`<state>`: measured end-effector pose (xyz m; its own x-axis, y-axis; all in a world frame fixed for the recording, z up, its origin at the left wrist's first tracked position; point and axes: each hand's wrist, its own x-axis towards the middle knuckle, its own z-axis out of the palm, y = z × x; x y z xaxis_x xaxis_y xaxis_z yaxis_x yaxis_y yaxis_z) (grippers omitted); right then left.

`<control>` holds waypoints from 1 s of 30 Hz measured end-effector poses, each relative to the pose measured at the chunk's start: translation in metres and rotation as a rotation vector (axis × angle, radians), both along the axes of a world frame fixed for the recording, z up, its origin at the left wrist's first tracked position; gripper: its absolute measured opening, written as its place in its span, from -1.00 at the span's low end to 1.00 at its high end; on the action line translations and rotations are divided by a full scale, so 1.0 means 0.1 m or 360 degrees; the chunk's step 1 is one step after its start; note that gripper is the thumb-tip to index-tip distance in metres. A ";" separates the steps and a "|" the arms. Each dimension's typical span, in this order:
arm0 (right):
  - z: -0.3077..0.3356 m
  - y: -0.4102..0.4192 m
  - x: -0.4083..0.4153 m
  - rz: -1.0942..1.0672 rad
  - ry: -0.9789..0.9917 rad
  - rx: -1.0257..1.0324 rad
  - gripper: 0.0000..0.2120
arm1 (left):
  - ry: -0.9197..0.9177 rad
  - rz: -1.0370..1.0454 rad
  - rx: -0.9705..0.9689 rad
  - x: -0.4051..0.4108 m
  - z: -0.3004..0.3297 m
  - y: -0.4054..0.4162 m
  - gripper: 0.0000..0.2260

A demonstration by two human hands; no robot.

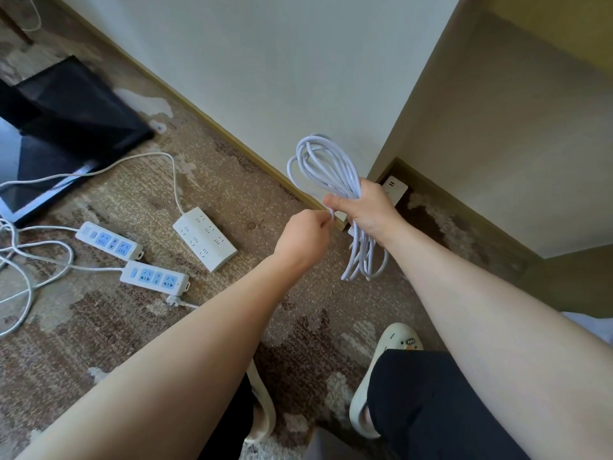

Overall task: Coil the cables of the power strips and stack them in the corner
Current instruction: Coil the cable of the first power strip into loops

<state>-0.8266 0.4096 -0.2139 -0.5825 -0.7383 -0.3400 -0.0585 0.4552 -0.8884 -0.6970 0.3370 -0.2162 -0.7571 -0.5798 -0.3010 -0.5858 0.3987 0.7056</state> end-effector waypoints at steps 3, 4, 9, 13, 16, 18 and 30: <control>0.00 -0.02 -0.01 -0.0032 0.0029 0.0011 -0.76 | 0.0043 -0.0019 0.0042 -0.02 -0.01 0.00 -0.73; 0.01 -0.02 -0.02 -0.0032 0.0058 0.0018 -0.79 | 0.0052 -0.0021 0.0059 -0.02 -0.01 0.01 -0.72; 0.07 -0.03 -0.03 -0.0072 0.0218 0.0091 -0.89 | 0.0000 -0.0092 0.0145 0.07 -0.02 0.04 -0.69; 0.10 -0.03 -0.07 -0.0109 0.0253 0.0146 -0.90 | 0.0015 -0.0115 0.0117 0.20 -0.02 -0.04 -0.75; 0.12 -0.02 -0.05 -0.0068 0.0127 0.0143 -0.83 | 0.0089 -0.0230 -0.0093 0.21 -0.01 0.02 -0.76; 0.13 -0.01 -0.04 -0.0052 0.0056 0.0133 -0.79 | 0.0079 -0.0264 -0.0149 0.20 -0.02 0.09 -0.76; 0.11 0.04 -0.23 -0.0114 0.0246 0.0182 -0.83 | -0.0300 -0.0346 0.0211 0.67 -0.36 -0.28 -0.77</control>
